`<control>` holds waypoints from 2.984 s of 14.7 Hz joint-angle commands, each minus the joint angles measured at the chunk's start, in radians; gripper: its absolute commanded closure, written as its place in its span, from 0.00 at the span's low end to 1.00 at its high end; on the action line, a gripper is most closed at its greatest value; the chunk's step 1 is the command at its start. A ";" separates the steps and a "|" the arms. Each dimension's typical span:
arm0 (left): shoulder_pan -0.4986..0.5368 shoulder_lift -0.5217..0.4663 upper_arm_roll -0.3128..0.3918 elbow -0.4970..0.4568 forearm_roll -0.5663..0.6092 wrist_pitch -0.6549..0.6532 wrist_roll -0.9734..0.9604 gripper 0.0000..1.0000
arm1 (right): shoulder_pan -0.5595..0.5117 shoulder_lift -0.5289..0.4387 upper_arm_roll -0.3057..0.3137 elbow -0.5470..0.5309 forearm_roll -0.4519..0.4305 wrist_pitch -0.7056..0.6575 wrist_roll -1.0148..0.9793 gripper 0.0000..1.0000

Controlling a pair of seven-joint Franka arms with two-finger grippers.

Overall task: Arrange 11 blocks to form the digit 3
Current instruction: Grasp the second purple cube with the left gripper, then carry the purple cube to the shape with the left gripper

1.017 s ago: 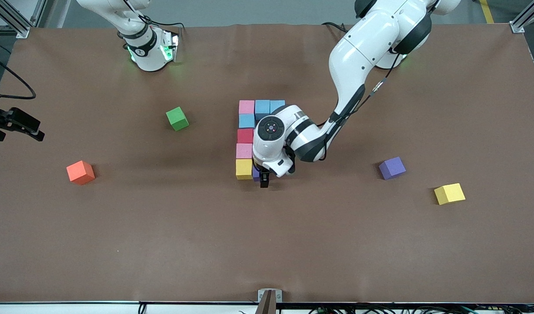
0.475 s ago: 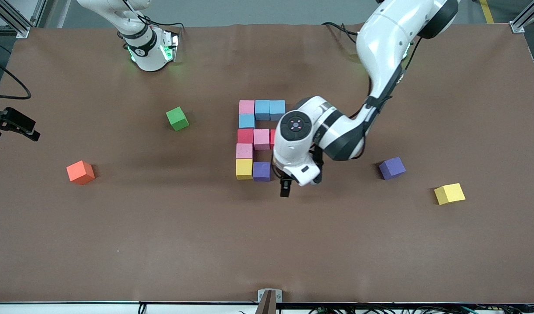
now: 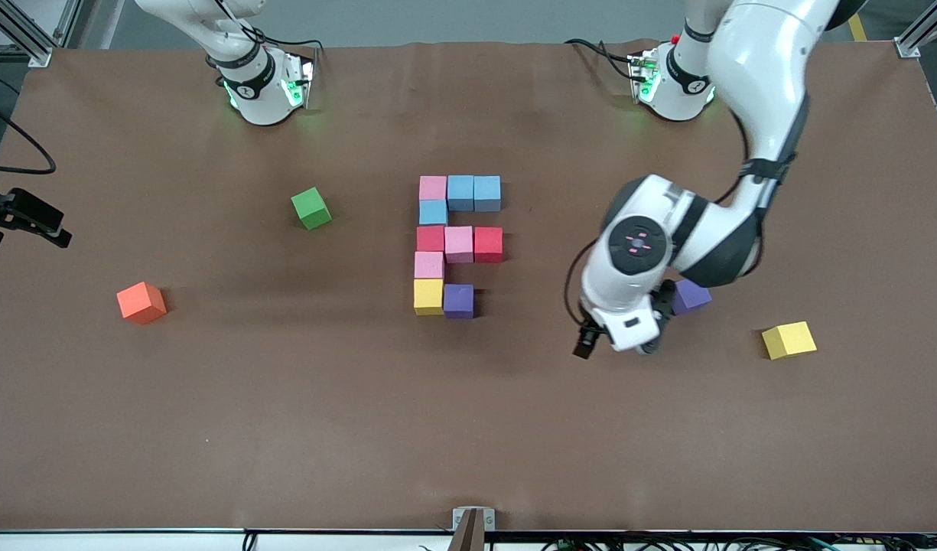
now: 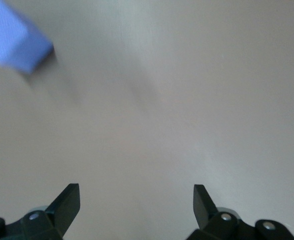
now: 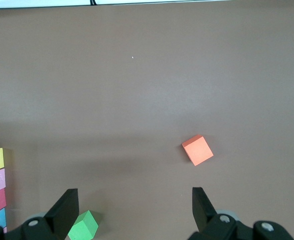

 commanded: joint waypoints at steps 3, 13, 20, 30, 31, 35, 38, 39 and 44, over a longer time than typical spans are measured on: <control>0.246 -0.137 -0.095 -0.211 -0.005 0.023 0.373 0.00 | -0.016 -0.019 0.018 -0.011 -0.006 -0.012 -0.010 0.00; 0.489 -0.208 -0.096 -0.510 -0.004 0.257 0.930 0.00 | -0.004 -0.019 0.018 -0.011 -0.006 -0.002 -0.010 0.00; 0.500 -0.166 -0.096 -0.589 -0.004 0.377 0.993 0.00 | -0.004 -0.017 0.018 -0.011 -0.006 -0.002 -0.010 0.00; 0.498 -0.125 -0.096 -0.642 -0.010 0.480 0.966 0.54 | -0.004 -0.016 0.018 -0.011 -0.004 0.000 -0.010 0.00; 0.491 -0.125 -0.099 -0.635 -0.010 0.480 0.940 0.66 | -0.004 -0.016 0.018 -0.011 -0.004 0.000 -0.010 0.00; 0.483 -0.125 -0.170 -0.575 -0.010 0.465 0.780 0.87 | -0.004 -0.016 0.018 -0.011 -0.004 0.001 -0.010 0.00; 0.446 -0.104 -0.214 -0.494 -0.011 0.420 0.641 0.89 | 0.004 -0.016 0.020 -0.011 -0.004 0.001 -0.010 0.00; 0.413 -0.094 -0.214 -0.454 -0.011 0.401 0.572 0.86 | 0.004 -0.016 0.020 -0.011 -0.004 0.001 -0.010 0.00; 0.249 0.036 -0.213 -0.206 -0.013 0.295 0.186 0.85 | 0.005 -0.016 0.018 -0.009 -0.004 0.001 -0.009 0.00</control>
